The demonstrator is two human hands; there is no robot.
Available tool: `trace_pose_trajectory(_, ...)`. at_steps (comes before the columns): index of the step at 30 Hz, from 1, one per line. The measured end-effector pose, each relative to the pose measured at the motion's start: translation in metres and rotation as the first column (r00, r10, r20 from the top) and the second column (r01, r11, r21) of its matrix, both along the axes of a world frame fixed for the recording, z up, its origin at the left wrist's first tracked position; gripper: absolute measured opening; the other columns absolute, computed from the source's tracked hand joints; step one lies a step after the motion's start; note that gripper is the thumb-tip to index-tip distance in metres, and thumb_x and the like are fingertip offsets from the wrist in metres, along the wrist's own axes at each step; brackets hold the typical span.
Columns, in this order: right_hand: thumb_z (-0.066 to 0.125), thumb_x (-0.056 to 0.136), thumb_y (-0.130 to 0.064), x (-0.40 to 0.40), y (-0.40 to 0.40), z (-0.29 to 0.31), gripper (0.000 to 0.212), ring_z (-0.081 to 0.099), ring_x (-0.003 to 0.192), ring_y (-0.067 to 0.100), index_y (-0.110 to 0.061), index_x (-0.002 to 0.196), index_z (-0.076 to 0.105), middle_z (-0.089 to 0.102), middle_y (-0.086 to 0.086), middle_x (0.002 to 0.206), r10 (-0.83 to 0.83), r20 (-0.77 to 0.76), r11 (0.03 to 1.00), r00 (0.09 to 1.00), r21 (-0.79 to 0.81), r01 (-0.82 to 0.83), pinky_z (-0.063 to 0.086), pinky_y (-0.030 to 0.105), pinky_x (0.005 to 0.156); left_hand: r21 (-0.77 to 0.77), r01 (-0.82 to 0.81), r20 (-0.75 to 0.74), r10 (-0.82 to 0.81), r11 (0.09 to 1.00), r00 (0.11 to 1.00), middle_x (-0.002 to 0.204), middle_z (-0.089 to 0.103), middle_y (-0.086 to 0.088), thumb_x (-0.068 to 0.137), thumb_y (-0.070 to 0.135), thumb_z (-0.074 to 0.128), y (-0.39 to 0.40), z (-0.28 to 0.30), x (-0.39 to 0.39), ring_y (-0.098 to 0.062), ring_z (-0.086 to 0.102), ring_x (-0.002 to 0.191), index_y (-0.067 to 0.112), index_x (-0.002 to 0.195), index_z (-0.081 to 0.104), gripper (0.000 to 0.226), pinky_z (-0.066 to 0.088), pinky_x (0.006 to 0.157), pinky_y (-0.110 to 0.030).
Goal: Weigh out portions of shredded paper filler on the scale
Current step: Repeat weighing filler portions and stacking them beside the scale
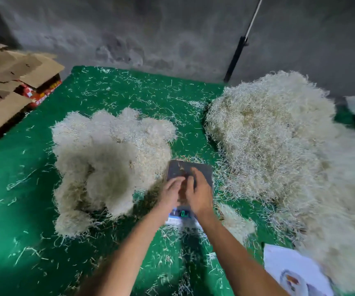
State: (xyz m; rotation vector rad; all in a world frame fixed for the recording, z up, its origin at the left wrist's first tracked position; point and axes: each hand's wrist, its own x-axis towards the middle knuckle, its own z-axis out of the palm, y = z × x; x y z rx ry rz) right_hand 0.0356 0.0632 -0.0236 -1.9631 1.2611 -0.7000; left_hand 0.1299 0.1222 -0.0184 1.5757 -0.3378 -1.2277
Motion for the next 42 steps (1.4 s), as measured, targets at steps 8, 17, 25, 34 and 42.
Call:
trace_pose_trajectory(8,0.049,0.105,-0.031,-0.150,0.010,-0.075,0.037,0.063,0.115,0.021,-0.020,0.140,0.053,0.065,0.003,0.129,-0.166,-0.185,0.982,0.969,0.060,0.180,0.053,0.049,0.103,0.356,0.237,0.768,-0.428,0.904,0.476,0.075,0.071,0.012,0.097,0.024,0.054,-0.036,-0.015,-0.051,0.004,0.045,0.035,0.033,0.146,0.052,0.049,0.027,0.031,-0.010)
trace_pose_trajectory(17,0.008,0.095,-0.080,-0.186,0.003,-0.126,0.082,0.002,0.156,0.022,-0.032,0.160,0.019,0.006,0.000,0.169,-0.082,-0.602,0.996,0.795,-0.015,0.092,-0.011,0.059,0.121,0.536,0.170,0.805,-0.561,0.827,0.194,0.132,0.063,-0.013,0.091,0.022,0.055,-0.073,-0.026,-0.064,-0.030,0.060,0.116,0.022,0.140,0.056,0.048,0.053,0.092,-0.037)
trace_pose_trajectory(25,0.036,0.097,-0.056,-0.178,0.001,-0.154,0.057,0.033,0.150,0.024,-0.027,0.143,0.051,0.043,0.003,0.158,-0.272,-0.517,0.962,0.812,-0.174,0.212,0.005,0.060,0.124,0.505,0.089,0.805,-0.506,0.858,0.309,0.103,0.072,-0.009,0.098,0.025,0.054,-0.062,-0.048,-0.086,-0.014,0.048,0.074,0.028,0.158,0.031,0.064,0.038,0.056,-0.025)
trace_pose_trajectory(34,0.056,0.097,-0.041,-0.180,-0.003,-0.144,0.044,0.049,0.134,0.032,-0.021,0.135,0.059,0.051,0.010,0.148,-0.231,-0.438,0.973,0.869,-0.110,0.203,0.038,0.053,0.112,0.483,0.112,0.805,-0.491,0.868,0.334,0.106,0.073,-0.006,0.097,0.024,0.054,-0.065,-0.046,-0.085,-0.024,0.065,0.088,0.025,0.158,0.031,0.065,0.046,0.067,-0.031)
trace_pose_trajectory(42,0.057,0.097,-0.057,-0.165,-0.026,-0.083,0.059,0.065,0.049,0.021,0.000,0.102,0.068,0.071,0.011,0.070,-0.311,-0.231,0.883,0.922,0.290,0.370,0.060,0.036,0.052,0.541,0.172,0.777,-0.568,0.823,0.271,0.111,0.072,-0.009,0.098,0.026,0.055,-0.047,-0.021,-0.097,-0.028,0.068,0.096,0.028,0.157,0.029,0.065,0.051,0.074,-0.033)
